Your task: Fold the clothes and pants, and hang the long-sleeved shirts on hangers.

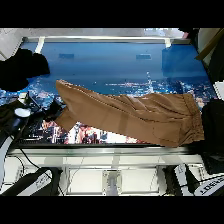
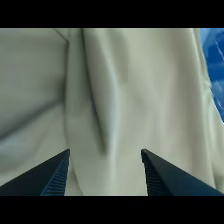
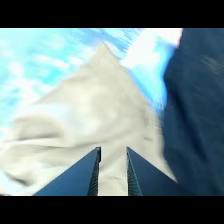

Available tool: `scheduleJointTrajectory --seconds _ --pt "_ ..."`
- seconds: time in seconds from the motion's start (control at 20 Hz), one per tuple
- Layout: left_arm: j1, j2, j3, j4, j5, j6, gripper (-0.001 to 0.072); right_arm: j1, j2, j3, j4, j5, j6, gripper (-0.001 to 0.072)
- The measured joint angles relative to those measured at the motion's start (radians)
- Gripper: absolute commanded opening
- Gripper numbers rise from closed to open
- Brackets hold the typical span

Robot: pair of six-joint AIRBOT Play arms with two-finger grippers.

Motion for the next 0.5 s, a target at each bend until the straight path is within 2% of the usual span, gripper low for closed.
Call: scheduleJointTrajectory --seconds 0.25,0.5 --pt "0.051 -0.043 0.006 -0.001 0.059 0.004 0.048 0.058 0.045 0.019 0.064 0.031 -0.003 0.021" --pt "0.041 -0.106 0.023 -0.017 0.086 0.006 0.0463 0.091 0.056 0.023 0.082 0.091 -0.002 0.021"
